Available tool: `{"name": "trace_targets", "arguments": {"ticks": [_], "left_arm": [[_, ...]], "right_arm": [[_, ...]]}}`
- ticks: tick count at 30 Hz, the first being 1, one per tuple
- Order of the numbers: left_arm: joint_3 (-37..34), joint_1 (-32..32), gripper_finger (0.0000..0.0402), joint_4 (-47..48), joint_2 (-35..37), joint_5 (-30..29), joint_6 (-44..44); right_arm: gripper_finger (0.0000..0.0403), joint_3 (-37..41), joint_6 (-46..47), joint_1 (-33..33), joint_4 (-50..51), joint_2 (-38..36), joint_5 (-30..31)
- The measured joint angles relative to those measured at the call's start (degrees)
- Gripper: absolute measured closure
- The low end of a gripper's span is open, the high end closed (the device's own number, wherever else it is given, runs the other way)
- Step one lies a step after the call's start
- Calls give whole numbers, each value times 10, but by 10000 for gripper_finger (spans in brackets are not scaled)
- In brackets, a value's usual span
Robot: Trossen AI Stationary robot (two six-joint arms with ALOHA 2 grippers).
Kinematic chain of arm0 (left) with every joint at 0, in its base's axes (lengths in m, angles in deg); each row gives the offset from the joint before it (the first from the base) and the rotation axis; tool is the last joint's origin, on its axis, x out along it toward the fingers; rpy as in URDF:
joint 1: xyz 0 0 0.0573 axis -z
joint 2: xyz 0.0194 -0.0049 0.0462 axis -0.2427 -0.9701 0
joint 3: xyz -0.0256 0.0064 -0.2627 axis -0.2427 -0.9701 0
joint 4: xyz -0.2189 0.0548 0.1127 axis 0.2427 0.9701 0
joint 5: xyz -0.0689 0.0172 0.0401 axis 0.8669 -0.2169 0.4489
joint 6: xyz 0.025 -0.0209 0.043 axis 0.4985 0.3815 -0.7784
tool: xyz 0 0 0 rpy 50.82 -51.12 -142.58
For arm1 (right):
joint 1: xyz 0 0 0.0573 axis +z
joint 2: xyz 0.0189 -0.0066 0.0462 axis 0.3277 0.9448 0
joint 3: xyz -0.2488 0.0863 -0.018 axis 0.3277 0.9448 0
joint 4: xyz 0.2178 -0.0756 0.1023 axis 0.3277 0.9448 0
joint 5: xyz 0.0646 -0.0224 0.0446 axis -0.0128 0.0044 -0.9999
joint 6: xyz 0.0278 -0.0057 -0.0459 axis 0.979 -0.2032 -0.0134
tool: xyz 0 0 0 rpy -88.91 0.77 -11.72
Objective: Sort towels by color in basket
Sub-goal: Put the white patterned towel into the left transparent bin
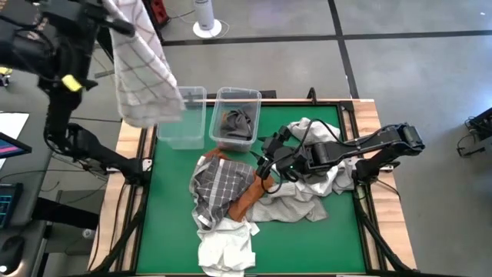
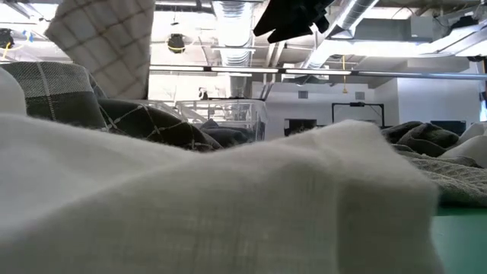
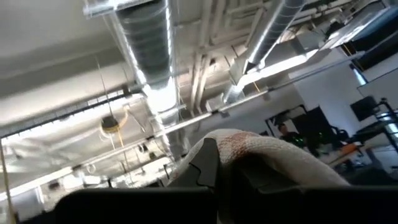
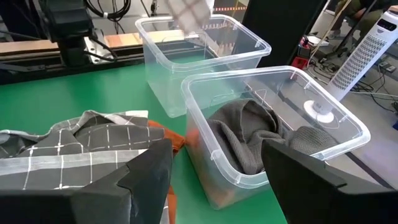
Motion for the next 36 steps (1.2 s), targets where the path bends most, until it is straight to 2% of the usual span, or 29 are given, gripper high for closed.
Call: {"name": "trace_targets", "arguments": {"ticks": [3,8,13,15,20,29,36], "left_arm": [[5,-39,393,2,-23,31,26],[5,-92,393,13,-47,48,64],[6,-159,393,85,-45,107,197],[6,-185,393,117,-46,111,236],[5,-217,393,223,-38,93,260],[5,-221,393,417,7,79,310],[6,-221,393,441,57,20,297]], "right_arm": [[117,0,0,3,2,0,0],[117,0,-1,12,8,0,0],[117,0,-5,13,9,0,0],[117,0,-6,12,9,0,0],[117,0,-5,12,15,0,0],[117,0,24,16,18,0,0],[117,0,30,24,16,0,0]]}}
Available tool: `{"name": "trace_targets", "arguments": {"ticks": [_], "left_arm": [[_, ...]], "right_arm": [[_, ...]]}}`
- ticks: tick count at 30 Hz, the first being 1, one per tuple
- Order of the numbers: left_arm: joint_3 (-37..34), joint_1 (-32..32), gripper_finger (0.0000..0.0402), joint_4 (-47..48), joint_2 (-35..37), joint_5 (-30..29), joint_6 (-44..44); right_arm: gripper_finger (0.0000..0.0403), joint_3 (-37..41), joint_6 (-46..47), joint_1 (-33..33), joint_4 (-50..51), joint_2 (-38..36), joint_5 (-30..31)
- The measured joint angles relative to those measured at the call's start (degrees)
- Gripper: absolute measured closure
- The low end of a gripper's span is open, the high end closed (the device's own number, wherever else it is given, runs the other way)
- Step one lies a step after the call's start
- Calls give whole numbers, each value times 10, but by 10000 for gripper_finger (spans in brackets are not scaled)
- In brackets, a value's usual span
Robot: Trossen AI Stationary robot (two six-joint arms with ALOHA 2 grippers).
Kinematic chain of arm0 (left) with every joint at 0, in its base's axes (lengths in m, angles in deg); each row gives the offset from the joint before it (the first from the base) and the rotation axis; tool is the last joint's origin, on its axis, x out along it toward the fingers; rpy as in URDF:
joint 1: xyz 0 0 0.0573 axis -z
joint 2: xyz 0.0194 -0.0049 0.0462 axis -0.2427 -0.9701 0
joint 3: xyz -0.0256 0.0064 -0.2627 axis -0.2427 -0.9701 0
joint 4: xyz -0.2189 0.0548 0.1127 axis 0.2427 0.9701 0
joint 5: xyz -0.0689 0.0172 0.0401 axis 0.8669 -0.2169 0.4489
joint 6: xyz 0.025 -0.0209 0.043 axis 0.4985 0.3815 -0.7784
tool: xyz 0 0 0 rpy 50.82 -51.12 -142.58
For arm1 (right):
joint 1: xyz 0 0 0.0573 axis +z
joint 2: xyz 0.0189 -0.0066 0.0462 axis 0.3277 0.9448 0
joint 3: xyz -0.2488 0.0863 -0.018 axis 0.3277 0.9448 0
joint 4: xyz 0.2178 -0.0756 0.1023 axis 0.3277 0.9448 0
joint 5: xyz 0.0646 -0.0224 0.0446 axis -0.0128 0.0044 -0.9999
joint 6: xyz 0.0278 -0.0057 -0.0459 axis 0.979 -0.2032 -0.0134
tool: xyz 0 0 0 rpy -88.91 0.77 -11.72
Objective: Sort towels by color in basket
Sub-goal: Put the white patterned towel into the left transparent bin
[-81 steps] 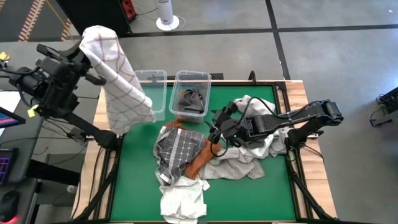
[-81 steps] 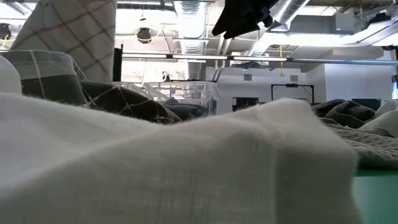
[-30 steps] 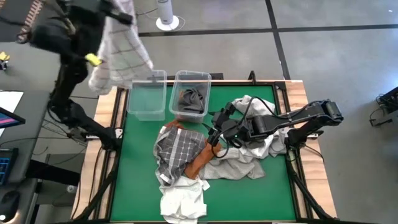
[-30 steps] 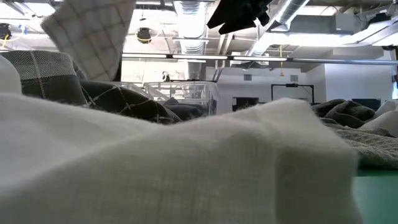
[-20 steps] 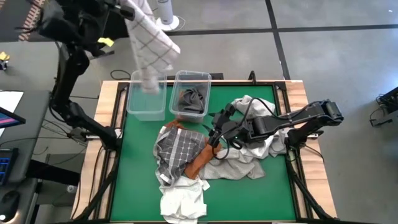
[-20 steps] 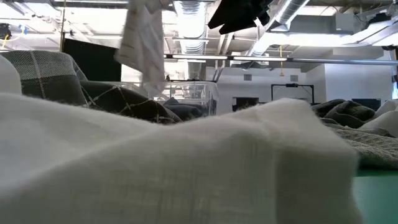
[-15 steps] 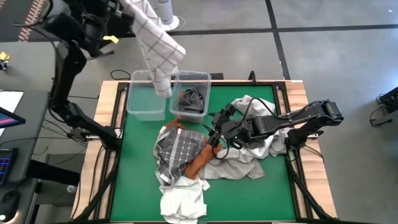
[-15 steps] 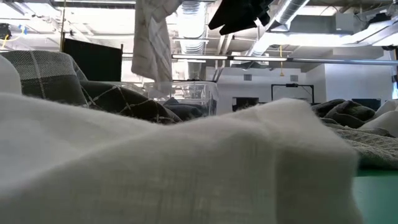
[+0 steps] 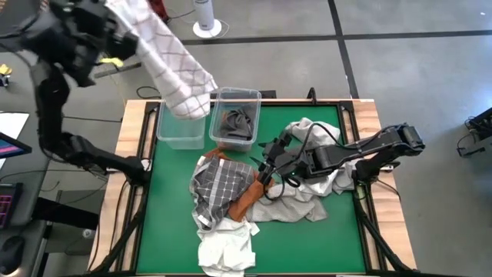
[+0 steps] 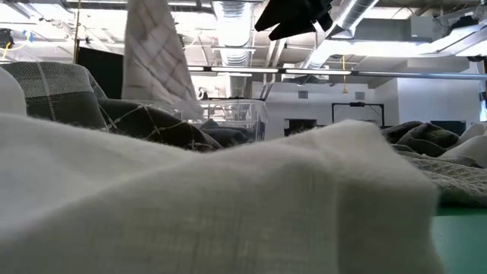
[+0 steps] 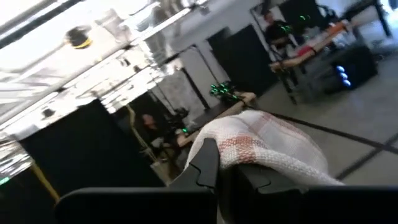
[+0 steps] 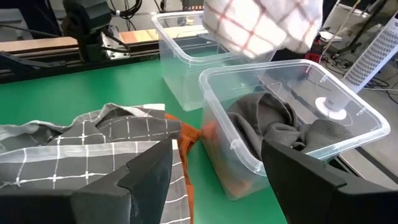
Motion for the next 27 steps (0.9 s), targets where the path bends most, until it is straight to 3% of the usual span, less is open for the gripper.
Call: {"name": "trace_targets", "arguments": {"ticks": [4,10,16,19,27], "left_arm": [[23,2,393,1,22,14,30],[19,10,393,85,51,103,133],[18,10,393,146,26,181,213],[18,10,393,135,3,216,227],[17,-25,393,12,-65,219,150]], "right_arm": [[117,0,-1,-6,0,0,0],[117,0,-13,-22,-5,0,0],[117,0,-19,-32,-6,0,-1],[117,0,-20,-32,-9,0,-1],[117,0,-30,-30,-9,0,-4]]}}
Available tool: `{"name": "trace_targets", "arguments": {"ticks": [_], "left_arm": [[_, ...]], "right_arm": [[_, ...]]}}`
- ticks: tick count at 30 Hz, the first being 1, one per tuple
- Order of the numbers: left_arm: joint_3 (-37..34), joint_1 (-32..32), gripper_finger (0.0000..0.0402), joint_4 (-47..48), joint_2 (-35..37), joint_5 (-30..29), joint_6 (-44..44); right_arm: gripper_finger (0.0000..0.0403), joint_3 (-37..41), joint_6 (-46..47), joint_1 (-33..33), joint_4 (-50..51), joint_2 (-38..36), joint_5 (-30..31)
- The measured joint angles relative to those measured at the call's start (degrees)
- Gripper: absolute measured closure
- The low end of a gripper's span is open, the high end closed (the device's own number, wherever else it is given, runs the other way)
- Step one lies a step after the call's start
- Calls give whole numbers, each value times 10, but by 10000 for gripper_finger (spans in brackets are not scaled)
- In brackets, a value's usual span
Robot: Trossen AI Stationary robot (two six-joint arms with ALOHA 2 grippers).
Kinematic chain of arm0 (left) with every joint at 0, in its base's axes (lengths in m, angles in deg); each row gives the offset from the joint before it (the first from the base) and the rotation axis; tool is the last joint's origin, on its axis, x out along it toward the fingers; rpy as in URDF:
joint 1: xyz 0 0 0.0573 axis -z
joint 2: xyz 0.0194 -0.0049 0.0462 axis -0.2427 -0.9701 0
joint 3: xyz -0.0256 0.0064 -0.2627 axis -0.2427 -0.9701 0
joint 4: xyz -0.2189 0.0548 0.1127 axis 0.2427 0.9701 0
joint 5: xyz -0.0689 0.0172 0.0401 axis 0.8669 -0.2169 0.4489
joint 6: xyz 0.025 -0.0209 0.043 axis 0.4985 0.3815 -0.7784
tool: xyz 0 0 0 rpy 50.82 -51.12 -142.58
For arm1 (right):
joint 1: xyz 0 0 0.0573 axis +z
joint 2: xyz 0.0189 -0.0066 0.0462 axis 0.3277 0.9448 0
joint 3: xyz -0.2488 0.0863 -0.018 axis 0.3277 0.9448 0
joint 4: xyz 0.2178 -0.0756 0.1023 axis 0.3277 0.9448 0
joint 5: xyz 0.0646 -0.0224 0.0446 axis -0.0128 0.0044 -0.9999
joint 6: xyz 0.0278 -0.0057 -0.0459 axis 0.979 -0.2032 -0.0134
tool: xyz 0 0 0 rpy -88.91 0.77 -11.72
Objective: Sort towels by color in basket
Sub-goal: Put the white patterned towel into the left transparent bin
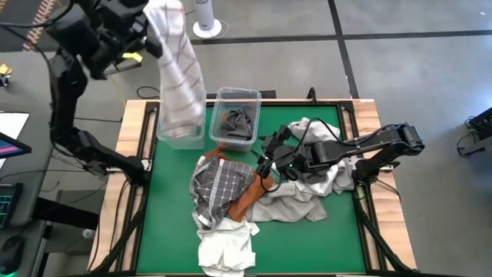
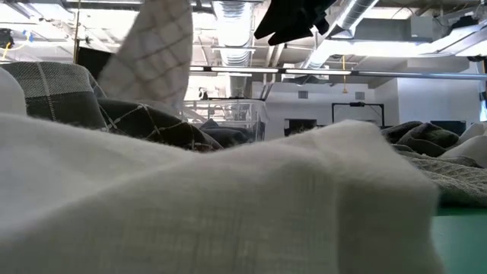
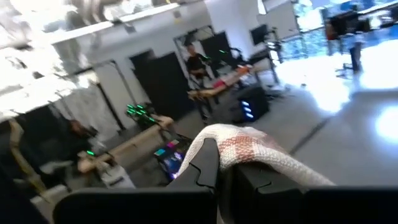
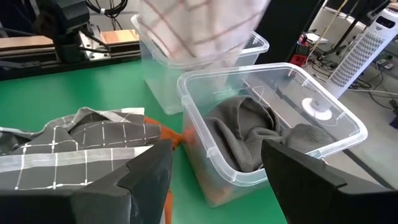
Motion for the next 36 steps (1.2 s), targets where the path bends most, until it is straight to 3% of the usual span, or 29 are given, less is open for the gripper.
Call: {"name": "trace_targets", "arguments": {"ticks": [7,15,26,36], "left_arm": [[-4,-32,393,-36,-21,13,-8],[-8,-47,393,83,-9,3,-7],[-8,-47,393,221,1,63,59],[-44,-47,393,270,0,60,102]], "right_arm": [[117,0,-5,20,5,0,-2],[117,0,18,38,11,0,-2],[117,0,29,60,37,0,-1],[117,0,6,37,36,0,-1]]}}
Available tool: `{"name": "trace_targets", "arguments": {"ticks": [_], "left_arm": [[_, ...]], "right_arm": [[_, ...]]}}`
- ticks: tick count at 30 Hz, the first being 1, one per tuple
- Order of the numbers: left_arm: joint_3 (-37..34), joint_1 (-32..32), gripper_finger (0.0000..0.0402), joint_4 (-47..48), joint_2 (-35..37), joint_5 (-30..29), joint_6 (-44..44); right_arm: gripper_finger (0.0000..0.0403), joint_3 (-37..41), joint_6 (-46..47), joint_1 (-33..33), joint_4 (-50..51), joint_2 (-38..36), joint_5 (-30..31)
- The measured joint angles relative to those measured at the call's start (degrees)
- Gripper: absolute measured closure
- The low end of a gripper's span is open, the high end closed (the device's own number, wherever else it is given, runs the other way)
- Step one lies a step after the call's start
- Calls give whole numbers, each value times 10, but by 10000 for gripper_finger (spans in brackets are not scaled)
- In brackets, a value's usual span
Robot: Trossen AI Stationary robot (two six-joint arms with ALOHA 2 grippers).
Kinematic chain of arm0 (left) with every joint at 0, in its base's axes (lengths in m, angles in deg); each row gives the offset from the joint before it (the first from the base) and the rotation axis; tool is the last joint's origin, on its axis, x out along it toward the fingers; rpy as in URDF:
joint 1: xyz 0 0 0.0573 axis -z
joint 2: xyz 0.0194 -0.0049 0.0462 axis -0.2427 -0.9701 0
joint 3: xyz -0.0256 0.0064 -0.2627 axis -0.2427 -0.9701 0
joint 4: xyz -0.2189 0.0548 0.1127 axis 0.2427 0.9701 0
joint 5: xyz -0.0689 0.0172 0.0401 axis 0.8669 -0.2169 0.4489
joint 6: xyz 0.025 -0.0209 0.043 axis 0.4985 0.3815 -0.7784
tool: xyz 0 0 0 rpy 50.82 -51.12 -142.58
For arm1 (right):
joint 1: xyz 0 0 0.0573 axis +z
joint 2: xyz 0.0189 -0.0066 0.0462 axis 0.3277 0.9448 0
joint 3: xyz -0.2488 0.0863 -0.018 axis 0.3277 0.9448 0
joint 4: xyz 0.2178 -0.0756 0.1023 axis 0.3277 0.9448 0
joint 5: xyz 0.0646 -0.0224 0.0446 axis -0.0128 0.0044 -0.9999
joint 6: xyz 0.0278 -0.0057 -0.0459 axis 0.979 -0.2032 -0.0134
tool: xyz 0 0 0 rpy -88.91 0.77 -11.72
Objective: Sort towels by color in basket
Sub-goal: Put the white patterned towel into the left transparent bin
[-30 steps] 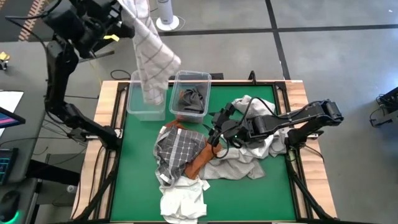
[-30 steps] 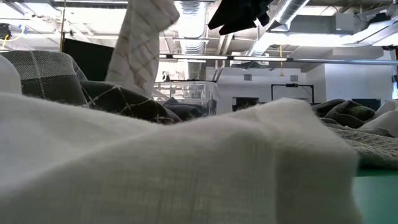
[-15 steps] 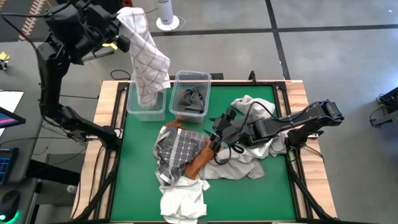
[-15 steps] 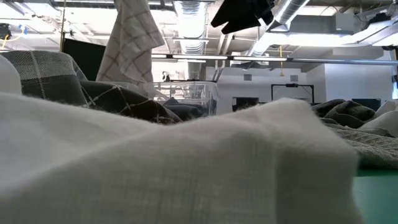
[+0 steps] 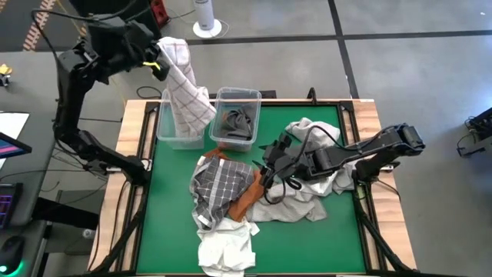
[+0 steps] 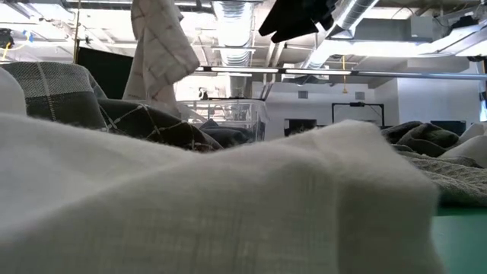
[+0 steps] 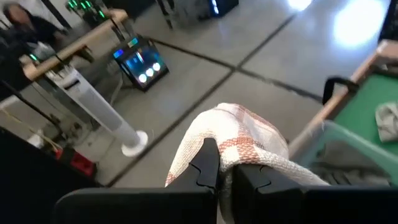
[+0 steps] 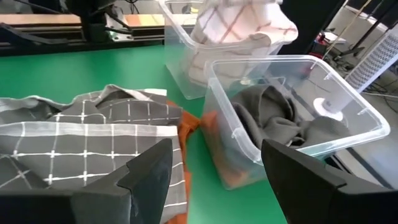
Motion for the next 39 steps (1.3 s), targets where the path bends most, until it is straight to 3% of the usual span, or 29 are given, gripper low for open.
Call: {"name": "trace_targets", "arguments": {"ticks": [14,21,24,35,39], "left_arm": [[-17,0,393,166,-1,4,54],[-41,0,393,191,2,94,55],[-75,0,393,190,4,100,52],[-244,-5,393,154,2,-13,63],[-263,-25,393,152,3,-137,62]], "right_arm": [[117,0,-61,-55,-13,0,-37],[117,0,-91,-78,-58,0,-101],[117,0,-101,-81,-69,0,-102],[117,0,-104,-83,-68,0,-102],[117,0,-97,-78,-60,0,-102]]}}
